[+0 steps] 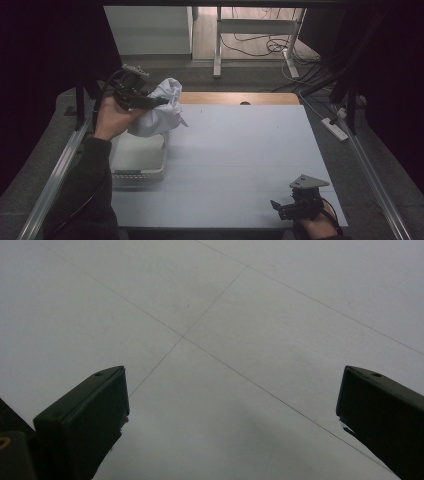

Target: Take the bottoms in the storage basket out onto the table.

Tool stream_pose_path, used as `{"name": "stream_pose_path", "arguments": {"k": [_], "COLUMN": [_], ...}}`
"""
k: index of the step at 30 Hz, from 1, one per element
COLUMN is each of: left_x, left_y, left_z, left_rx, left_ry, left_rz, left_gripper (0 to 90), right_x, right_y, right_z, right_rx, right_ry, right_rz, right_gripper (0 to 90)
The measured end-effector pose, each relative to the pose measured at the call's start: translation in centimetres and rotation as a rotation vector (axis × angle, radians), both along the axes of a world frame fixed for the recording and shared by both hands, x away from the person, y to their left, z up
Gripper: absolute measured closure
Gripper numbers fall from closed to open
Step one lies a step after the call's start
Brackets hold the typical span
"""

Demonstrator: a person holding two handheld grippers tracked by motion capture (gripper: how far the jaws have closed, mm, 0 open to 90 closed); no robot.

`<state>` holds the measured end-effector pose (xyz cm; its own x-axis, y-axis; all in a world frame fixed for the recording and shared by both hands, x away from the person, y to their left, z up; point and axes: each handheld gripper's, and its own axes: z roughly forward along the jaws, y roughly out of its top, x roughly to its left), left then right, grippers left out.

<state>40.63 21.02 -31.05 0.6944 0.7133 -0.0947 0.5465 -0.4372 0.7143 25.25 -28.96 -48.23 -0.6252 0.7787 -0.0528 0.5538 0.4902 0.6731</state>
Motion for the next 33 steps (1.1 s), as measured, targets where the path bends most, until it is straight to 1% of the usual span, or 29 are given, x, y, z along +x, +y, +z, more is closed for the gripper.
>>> {"name": "stream_pose_path", "arguments": {"k": [3, 8, 16, 20, 21, 22, 26, 30, 32, 33], "left_x": [0.2, 0.3, 0.6, 0.8, 0.9, 0.9, 1.1, 1.4, 1.4, 1.5], "left_y": [-0.8, -1.7, -3.5, -4.4, -4.9, -4.9, -6.0, -7.2, -7.4, -7.8], "left_z": [0.1, 0.2, 0.1, -0.1, -0.3, -0.3, -0.6, -1.2, -1.3, -1.6], "left_rx": [-0.002, -0.009, -0.003, -0.006, -0.006, -0.006, -0.007, 0.002, 0.006, 0.011], "left_ry": [-0.006, -0.013, -0.025, -0.025, -0.025, -0.025, -0.023, -0.021, -0.021, -0.018], "left_rz": [-0.015, -0.031, -0.062, -0.074, -0.082, -0.082, -0.100, -0.117, -0.121, -0.128], "left_gripper": [59.7, 59.6, 59.6, 59.6, 59.6, 59.6, 59.6, 59.5, 59.5, 59.5], "right_x": [0.0, 0.0, 0.0, 0.0, 0.0, 0.0, -0.1, 0.0, 0.0, 0.0], "right_y": [0.0, 0.0, -0.1, -0.1, -0.1, -0.1, -0.1, -0.2, -0.2, -0.2], "right_z": [0.0, 0.0, 0.0, 0.0, 0.0, 0.0, 0.1, 0.1, 0.1, 0.1], "right_rx": [0.000, 0.003, 0.006, 0.006, 0.008, 0.008, 0.009, 0.019, 0.019, 0.020], "right_ry": [-0.001, -0.002, -0.002, -0.003, -0.005, -0.005, -0.004, -0.005, -0.005, -0.005], "right_rz": [-0.001, -0.004, -0.005, -0.005, -0.005, -0.005, -0.007, -0.011, -0.012, -0.014], "right_gripper": [0.6, 0.6, 0.6, 0.6, 0.6, 0.6, 0.6, 0.6, 0.6, 0.6]}}
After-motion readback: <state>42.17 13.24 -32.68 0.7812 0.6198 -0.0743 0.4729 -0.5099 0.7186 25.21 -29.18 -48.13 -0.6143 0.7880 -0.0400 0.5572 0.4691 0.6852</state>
